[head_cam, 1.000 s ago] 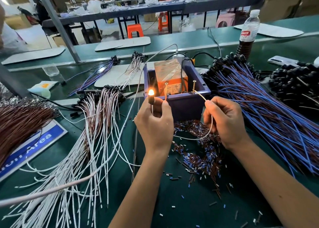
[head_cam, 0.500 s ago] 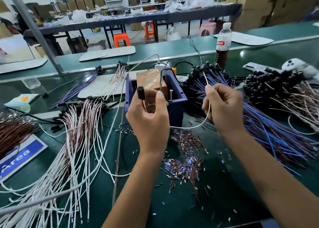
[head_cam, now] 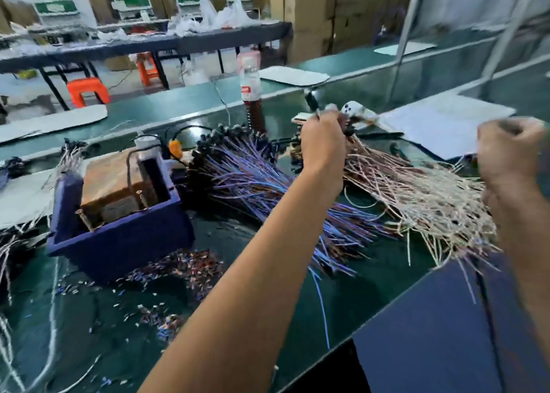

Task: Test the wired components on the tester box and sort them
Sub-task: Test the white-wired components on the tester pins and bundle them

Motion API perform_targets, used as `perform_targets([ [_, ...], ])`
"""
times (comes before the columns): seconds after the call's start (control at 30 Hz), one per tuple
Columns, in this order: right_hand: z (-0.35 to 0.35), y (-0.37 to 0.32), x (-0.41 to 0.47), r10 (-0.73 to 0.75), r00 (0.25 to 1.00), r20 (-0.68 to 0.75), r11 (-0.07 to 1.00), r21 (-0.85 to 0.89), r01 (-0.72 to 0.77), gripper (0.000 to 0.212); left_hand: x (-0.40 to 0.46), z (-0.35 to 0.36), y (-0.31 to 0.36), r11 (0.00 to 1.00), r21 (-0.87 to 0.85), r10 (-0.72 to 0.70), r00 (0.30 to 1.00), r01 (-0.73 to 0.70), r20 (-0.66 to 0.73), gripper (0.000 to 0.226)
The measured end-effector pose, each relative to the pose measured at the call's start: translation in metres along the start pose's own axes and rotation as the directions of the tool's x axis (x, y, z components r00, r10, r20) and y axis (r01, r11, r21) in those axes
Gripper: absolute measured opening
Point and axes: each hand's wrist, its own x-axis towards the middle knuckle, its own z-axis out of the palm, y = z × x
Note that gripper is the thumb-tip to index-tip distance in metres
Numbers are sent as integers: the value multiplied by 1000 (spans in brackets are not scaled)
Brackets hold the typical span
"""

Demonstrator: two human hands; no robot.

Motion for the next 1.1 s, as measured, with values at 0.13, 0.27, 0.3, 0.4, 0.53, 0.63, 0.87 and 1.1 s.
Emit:
perform_targets([
  [0.13,-21,5,4,-489,869,79,795,-370,481,44,1,55,-17,948,-219,-179,957,229,227,43],
  [0.27,-13,-8,-17,-418,746,519,805,-170,569,30,0,80,-16,832,-456,-194,936,316,295,41],
  [0.3,-13,-9,-19,-404,722,561,819,-128,559,23,0,81,-12,804,-500,-191,936,323,297,41],
  [0.4,-16,-14,-18,-349,701,622,923,97,373,11,5,79,-4,716,-605,-164,927,347,338,44],
  [0.53,-26,-22,4,-439,738,512,866,23,499,17,12,68,-6,949,-272,-80,958,158,277,42],
  [0.63,-28,-26,20,-562,714,418,691,-237,683,27,22,63,-17,998,56,-17,973,5,230,46],
  [0.87,40,40,6,-143,656,741,384,-569,727,50,40,32,-29,947,-35,-305,930,318,206,27],
  [1.1,63,51,-12,86,722,687,336,-702,628,98,-7,-34,-27,960,176,-272,872,218,406,29],
])
